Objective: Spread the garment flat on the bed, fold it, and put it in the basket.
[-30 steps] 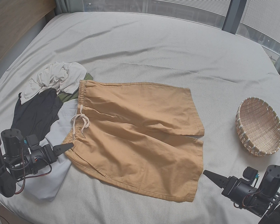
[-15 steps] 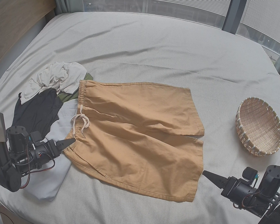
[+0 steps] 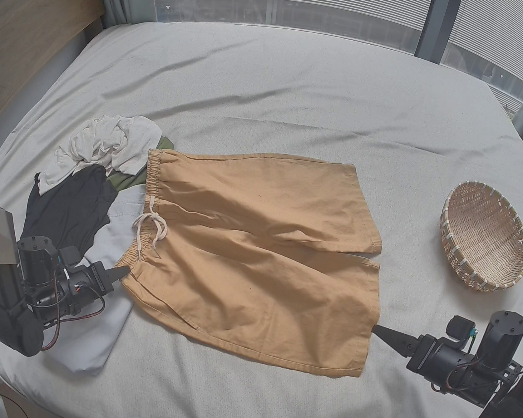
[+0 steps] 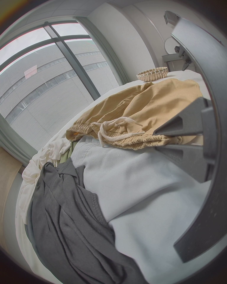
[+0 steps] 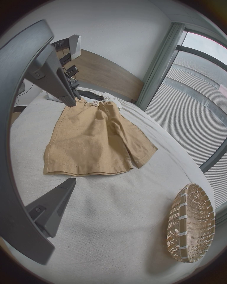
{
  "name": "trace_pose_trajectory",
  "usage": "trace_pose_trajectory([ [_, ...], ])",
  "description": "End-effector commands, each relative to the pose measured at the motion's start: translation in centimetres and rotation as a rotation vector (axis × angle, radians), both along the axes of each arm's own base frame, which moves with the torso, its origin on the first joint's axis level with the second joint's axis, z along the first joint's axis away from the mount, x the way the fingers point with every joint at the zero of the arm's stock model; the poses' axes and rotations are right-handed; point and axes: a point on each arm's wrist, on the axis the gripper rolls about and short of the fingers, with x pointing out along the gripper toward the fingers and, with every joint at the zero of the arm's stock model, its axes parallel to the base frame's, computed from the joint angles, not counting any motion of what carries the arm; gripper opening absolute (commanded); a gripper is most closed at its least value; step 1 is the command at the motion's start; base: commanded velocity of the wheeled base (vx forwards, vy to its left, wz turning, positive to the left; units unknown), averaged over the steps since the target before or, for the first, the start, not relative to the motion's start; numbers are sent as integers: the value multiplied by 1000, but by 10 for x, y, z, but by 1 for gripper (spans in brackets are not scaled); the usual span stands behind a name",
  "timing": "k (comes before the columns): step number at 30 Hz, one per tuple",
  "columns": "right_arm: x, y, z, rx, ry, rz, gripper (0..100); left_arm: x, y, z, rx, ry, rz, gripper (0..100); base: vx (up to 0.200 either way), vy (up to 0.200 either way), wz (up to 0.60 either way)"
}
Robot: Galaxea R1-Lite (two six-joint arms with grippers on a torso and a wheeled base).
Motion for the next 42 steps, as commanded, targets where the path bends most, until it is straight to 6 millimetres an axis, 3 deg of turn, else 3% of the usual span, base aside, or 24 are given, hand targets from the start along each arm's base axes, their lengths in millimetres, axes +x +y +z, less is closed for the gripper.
trace_pose_trajectory([
  [1,-2,7,-20,-52,87,38,100,-16,-2,11,-2,-5,-11,0,0,0,0],
  [9,-6,24,-53,-159,206,42,100,-27,-1,17,2,-5,-9,0,0,0,0],
  [24,4,32,-58,-159,188,30,100,-25,-3,18,8,-18,-11,0,0,0,0],
  [25,6,32,-58,-159,183,26,0,-25,-3,18,8,-18,-11,0,0,0,0],
  [34,8,31,-58,-151,181,12,0,-27,-3,16,7,-3,-9,0,0,0,0],
  [42,-4,26,-50,-147,186,12,0,-32,-2,14,6,16,-12,0,0,0,0],
])
